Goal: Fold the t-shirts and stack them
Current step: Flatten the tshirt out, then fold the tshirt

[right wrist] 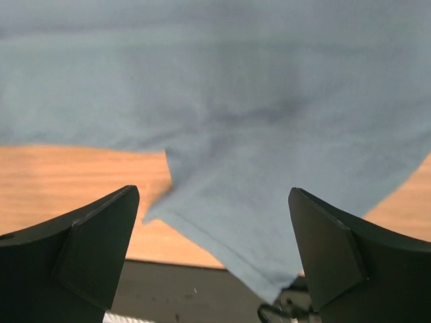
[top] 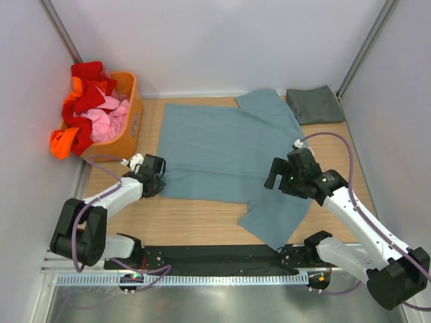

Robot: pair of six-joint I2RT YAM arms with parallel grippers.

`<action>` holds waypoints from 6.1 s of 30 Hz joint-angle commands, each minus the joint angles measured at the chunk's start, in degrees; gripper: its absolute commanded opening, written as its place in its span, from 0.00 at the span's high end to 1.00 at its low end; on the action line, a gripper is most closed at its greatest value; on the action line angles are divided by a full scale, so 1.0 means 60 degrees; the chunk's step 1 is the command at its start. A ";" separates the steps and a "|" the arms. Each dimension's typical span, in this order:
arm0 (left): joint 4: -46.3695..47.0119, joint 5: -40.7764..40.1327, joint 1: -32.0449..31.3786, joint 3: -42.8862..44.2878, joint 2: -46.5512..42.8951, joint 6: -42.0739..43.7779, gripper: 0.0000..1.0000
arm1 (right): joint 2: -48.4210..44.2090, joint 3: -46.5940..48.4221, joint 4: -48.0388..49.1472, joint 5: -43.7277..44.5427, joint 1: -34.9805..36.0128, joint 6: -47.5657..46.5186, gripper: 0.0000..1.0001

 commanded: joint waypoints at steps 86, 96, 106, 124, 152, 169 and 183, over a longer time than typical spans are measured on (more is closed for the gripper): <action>-0.5035 0.1855 0.0468 0.3555 -0.2562 0.2467 1.00 | 0.1052 0.4976 -0.3723 0.5418 0.4173 0.0998 0.99; -0.4331 0.2413 0.1362 0.4023 -0.0864 0.3083 1.00 | 0.2517 0.4755 -0.2008 0.3469 0.1710 -0.0893 0.99; -0.4053 0.2119 0.1641 0.5004 0.1026 0.3465 1.00 | 0.3923 0.5487 -0.1685 0.3394 0.0506 -0.1626 0.99; -0.4624 0.1064 0.1641 0.7085 0.3576 0.3904 0.94 | 0.5769 0.6278 -0.1597 0.4113 -0.0461 -0.2226 0.99; -0.3967 0.0127 0.1129 0.5084 0.1967 0.2865 0.15 | 0.8685 0.8592 -0.1479 0.4258 -0.0784 -0.3091 0.88; -0.2368 0.0479 0.1070 0.2926 0.1367 0.1971 0.24 | 0.9042 0.8891 -0.0882 0.5418 -0.1193 -0.3139 0.05; -0.0801 0.0786 0.1070 0.1153 0.0106 0.1209 0.30 | 0.3119 -0.0120 0.2166 -0.2125 -0.5133 -0.0117 0.27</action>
